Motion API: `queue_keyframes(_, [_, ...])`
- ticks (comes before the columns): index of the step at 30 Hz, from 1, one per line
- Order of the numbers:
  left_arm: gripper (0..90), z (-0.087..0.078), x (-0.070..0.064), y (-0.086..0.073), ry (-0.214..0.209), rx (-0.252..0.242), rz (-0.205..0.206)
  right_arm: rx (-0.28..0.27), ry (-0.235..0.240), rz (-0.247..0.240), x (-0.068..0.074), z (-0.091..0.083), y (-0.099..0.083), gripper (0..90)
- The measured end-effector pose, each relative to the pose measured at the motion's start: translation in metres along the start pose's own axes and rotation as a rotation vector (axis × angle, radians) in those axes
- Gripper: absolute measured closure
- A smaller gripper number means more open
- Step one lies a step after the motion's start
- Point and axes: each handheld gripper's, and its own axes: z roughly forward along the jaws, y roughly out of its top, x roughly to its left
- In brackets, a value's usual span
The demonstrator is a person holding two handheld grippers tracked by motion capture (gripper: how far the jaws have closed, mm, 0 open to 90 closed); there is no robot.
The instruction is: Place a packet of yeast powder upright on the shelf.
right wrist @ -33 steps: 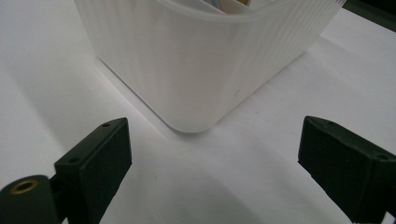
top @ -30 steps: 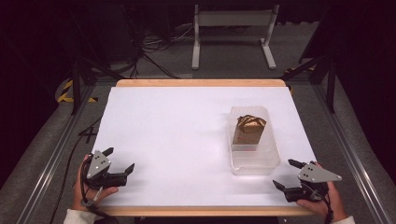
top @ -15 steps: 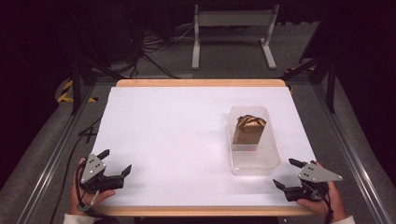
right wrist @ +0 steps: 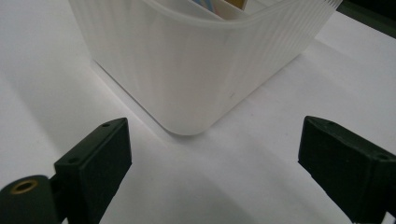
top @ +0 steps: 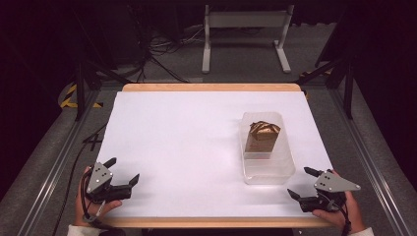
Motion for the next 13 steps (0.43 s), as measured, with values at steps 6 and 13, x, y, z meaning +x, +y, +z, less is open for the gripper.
queue_keyframes(6, [6.6, 0.002, -0.0023, 0.0002, 0.003, 0.015, 0.005, -0.001, -0.002, 0.002, -0.0004, -0.0002, -0.0002, 10.2])
queue_keyframes(13, [6.5, 0.0034, -0.0033, 0.0012, 0.001, 0.02, 0.014, -0.006, 0.002, 0.004, -0.0006, -0.001, -0.0001, 10.0])
